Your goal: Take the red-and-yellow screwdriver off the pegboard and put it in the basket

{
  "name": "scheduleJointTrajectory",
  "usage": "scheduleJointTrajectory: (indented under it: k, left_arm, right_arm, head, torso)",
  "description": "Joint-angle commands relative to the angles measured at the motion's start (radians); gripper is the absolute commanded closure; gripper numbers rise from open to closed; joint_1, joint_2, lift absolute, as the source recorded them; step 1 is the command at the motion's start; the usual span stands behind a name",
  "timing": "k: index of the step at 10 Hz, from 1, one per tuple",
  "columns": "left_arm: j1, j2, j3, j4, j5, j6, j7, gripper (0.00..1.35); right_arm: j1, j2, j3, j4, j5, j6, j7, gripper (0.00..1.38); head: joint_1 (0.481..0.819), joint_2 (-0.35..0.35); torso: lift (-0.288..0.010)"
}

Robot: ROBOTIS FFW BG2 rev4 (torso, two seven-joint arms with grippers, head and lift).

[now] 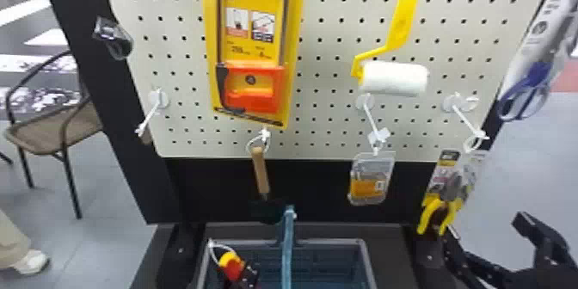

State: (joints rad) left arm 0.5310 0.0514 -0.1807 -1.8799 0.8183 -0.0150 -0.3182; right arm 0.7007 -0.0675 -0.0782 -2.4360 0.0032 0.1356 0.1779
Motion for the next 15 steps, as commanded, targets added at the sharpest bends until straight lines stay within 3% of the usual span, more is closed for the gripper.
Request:
scheduleJointTrajectory:
  k: [1,4,5,6,7,10,15]
  left_arm:
    - [-0.006,-0.002,-0.002,0.001,-0.004,0.013,-0.002,1.20]
    - [-0.028,-0.004,-0.003,0.013,-0.025,0.050,-0.010,1.20]
    - [-0.030,-0.005,0.000,0.013,-0.036,0.041,-0.013,1.07]
    - [-0.028,-0.007,0.001,0.013,-0.064,0.003,-0.012,0.51]
    - [-0.032,-0.007,0.004,0.013,-0.073,-0.003,-0.016,0.08]
    - [-0.032,-0.007,0.004,0.013,-0.082,-0.014,-0.021,0.18]
    - [-0.032,-0.007,0.003,0.013,-0.085,-0.022,-0.022,0.18]
  right_arm:
    - [0.000,0.000,0.000,0.000,0.000,-0.001,0.000,0.28]
    - [0.000,0.000,0.000,0.002,0.000,-0.001,0.002,0.28]
    - [0.000,0.000,0.000,0.002,0.000,-0.001,0.005,0.28]
    - [-0.002,0.000,0.000,0.005,0.000,-0.001,0.009,0.28]
    - [-0.002,0.000,0.000,0.005,0.000,-0.001,0.009,0.28]
    - [-0.004,0.000,0.000,0.007,0.000,-0.001,0.015,0.28]
    - [-0.006,0.000,0.000,0.010,0.000,-0.001,0.020,0.28]
  head:
    - [0.549,0.000]
    - [0.549,0.000]
    - [0.549,0.000]
    - [0.549,0.000]
    - [0.549,0.000]
    - [0.549,0.000]
    - [0.549,0.000]
  torso:
    - [-0.100]
    - [-0.100]
    - [-0.100]
    - [-0.100]
    - [-0.100]
    - [-0.100]
    - [-0.100]
